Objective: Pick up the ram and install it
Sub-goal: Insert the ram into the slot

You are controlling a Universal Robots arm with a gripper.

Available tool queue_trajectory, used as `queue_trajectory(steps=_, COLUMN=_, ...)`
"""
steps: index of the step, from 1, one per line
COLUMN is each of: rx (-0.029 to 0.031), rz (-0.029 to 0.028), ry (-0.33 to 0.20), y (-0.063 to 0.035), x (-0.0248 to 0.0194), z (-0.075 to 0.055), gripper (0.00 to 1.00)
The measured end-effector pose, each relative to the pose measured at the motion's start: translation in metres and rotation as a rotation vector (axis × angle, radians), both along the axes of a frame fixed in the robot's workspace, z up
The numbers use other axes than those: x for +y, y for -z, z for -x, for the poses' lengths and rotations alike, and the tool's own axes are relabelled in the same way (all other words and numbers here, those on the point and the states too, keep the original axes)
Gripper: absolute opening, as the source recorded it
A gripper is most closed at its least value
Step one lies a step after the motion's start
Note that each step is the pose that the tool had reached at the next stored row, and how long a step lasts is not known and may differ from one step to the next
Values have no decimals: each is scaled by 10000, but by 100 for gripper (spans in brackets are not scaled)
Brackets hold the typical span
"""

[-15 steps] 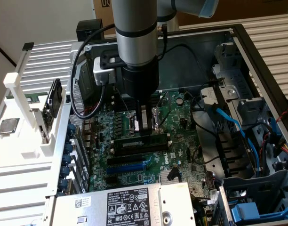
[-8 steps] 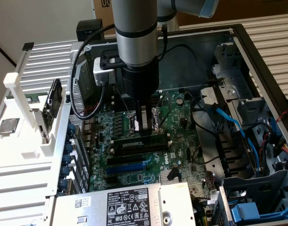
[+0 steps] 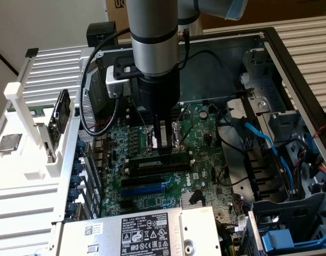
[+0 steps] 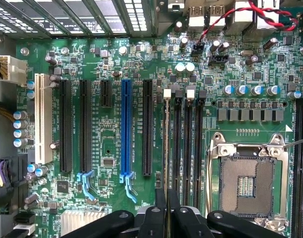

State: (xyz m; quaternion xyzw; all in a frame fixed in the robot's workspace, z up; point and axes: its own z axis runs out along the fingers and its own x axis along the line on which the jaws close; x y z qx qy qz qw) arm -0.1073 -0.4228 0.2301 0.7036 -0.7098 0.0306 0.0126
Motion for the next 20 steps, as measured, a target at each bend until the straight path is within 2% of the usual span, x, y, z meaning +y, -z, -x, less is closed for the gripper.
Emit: queue_trajectory(steps=20, rx=0, rz=0, ry=0, y=45, x=2, z=0, gripper=13)
